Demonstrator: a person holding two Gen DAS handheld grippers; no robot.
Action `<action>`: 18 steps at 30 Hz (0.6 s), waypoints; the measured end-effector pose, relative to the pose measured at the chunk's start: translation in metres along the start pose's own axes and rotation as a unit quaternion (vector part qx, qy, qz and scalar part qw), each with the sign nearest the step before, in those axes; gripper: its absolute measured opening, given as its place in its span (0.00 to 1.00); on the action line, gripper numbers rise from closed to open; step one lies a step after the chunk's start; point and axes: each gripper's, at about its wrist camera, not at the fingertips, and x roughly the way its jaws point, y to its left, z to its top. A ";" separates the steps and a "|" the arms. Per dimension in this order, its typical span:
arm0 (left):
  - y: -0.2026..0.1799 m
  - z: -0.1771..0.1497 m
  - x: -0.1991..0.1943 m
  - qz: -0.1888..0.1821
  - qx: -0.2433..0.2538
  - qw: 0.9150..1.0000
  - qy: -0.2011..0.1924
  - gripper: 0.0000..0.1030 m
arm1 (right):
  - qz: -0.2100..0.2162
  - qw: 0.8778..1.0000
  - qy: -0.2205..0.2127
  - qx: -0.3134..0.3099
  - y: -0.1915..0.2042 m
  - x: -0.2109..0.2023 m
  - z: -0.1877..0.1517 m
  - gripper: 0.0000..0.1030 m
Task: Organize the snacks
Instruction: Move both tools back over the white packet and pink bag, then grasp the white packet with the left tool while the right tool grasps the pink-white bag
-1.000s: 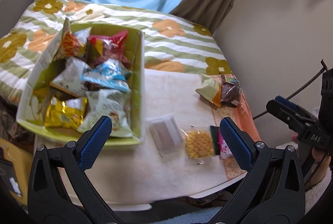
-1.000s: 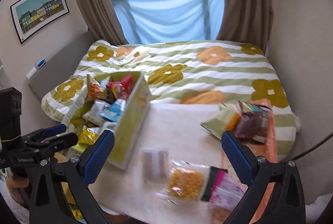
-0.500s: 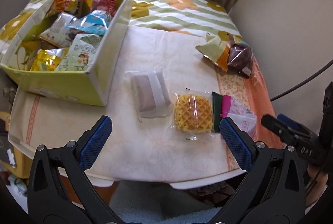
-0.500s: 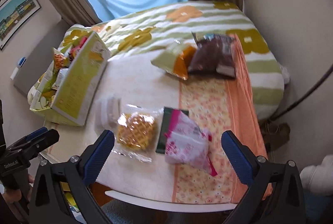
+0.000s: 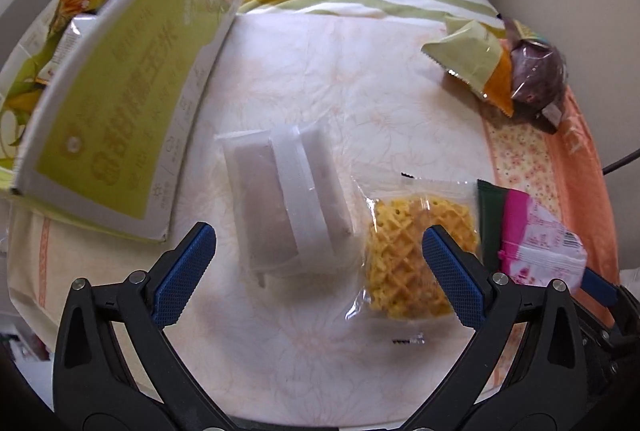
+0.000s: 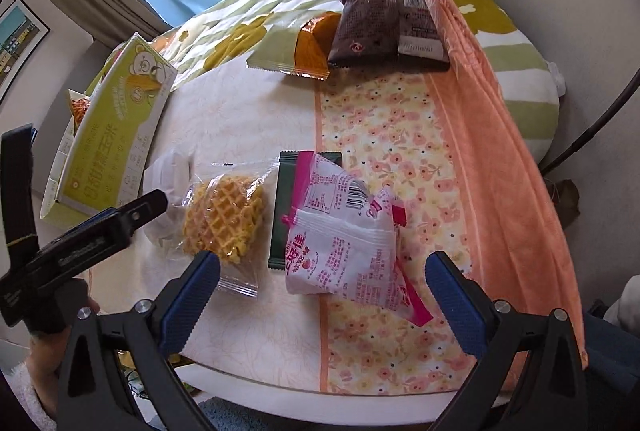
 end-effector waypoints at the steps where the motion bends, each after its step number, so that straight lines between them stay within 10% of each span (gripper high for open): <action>1: 0.000 0.001 0.005 0.007 -0.002 1.000 0.004 0.99 | -0.001 1.000 0.001 0.002 -0.001 0.002 0.000 0.99; 18: 0.038 0.013 0.046 -0.021 -0.089 0.994 0.057 0.93 | 0.009 0.999 -0.008 0.035 -0.010 0.022 0.011 0.99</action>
